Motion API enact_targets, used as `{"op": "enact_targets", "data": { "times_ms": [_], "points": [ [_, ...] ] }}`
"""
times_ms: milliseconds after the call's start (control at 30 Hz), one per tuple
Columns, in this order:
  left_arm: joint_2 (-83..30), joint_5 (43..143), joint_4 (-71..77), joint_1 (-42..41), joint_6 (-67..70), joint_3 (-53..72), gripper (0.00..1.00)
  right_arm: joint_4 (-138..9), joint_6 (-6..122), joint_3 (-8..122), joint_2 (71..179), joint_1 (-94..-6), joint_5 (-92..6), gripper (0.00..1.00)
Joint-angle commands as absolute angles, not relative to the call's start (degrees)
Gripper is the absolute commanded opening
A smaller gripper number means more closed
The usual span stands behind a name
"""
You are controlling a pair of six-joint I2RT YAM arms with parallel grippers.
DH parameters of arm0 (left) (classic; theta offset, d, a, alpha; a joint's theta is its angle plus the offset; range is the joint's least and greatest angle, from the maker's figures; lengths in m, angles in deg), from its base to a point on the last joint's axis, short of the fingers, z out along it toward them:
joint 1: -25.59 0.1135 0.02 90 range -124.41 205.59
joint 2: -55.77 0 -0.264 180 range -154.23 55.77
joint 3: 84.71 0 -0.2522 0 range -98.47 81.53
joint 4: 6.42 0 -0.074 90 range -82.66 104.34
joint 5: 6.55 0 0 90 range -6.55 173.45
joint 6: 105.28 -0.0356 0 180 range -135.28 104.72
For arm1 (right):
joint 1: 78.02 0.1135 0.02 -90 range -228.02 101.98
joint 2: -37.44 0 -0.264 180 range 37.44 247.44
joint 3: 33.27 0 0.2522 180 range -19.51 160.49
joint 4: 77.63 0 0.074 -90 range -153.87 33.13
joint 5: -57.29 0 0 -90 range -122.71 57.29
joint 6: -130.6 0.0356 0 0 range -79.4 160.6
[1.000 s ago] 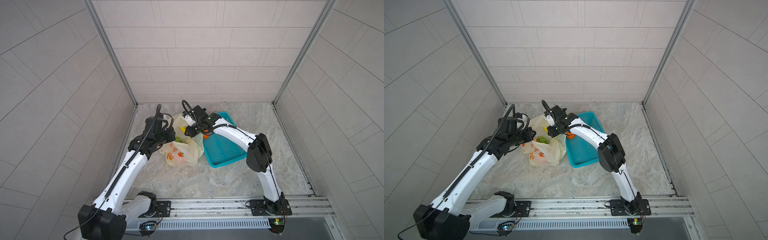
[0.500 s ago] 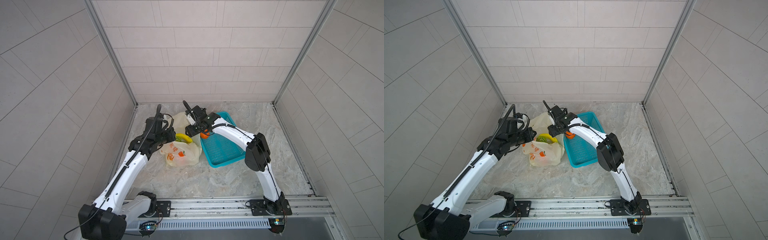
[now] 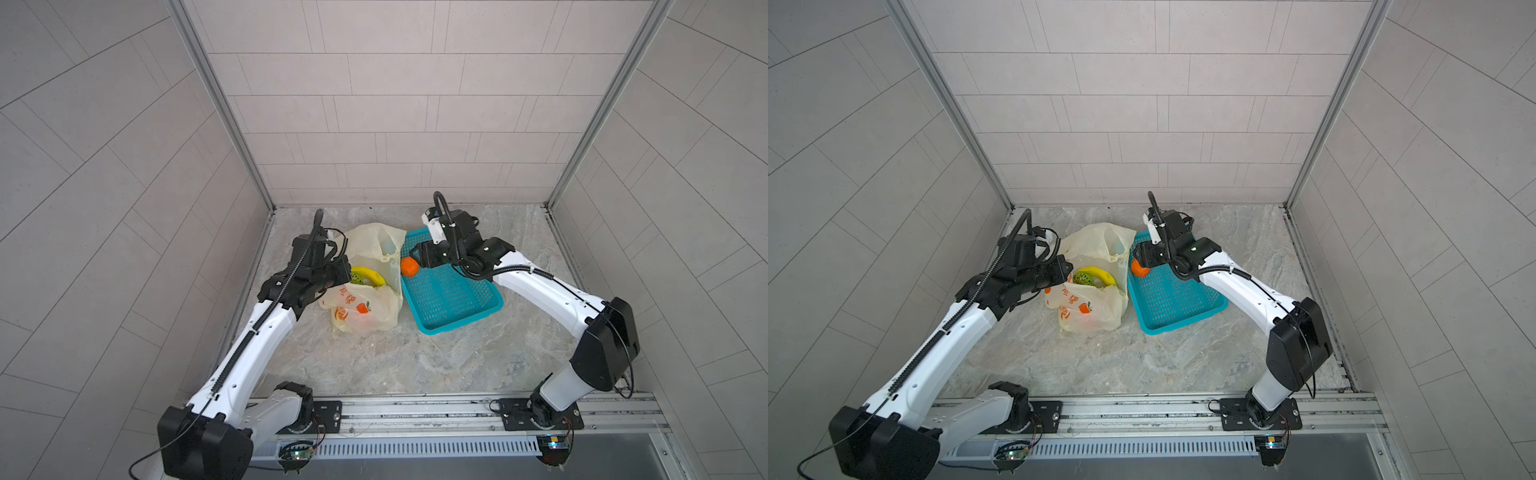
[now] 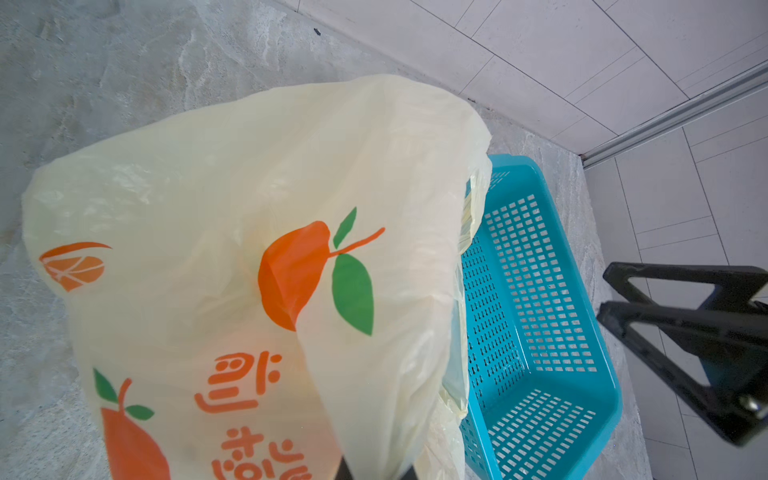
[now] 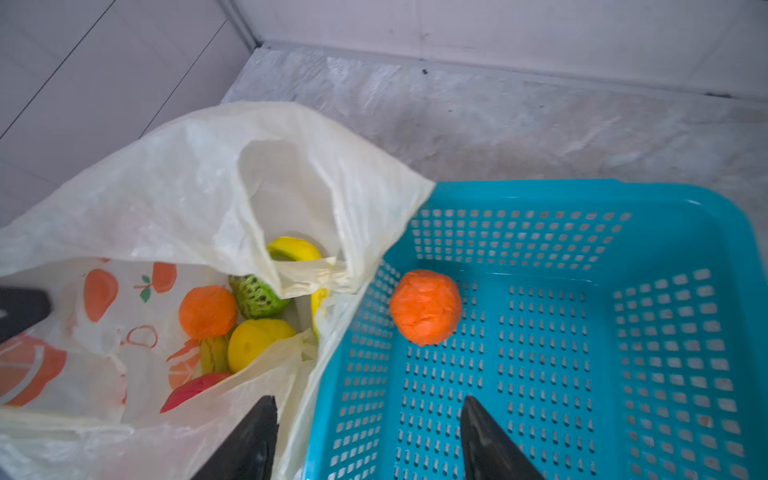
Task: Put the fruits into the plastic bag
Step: 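Return the right gripper to the basket and grasp the last orange fruit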
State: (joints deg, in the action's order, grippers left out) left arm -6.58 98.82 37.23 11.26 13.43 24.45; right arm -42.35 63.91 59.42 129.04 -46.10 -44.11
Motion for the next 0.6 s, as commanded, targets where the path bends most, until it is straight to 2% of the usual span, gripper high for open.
{"op": "enact_targets", "data": {
  "times_ms": [0, 300, 433, 567],
  "points": [
    [-7.0, 98.8, 36.3, 11.0, 13.6, 24.7, 0.00, -47.1, 68.9, 57.4, 132.4, -49.0, -46.0, 0.66],
    [-7.1, 98.5, 37.4, 11.0, 13.2, 23.5, 0.00, -42.3, 70.3, 67.6, 148.6, -49.4, -50.7, 0.70],
    [-6.9, 98.4, 38.0, 11.0, 12.8, 23.5, 0.00, -40.9, 70.5, 71.3, 154.1, -49.4, -51.3, 0.77],
    [-7.0, 98.4, 37.9, 11.0, 12.8, 23.6, 0.00, -40.2, 70.1, 73.7, 158.0, -49.4, -51.0, 0.78]
  ]
}}
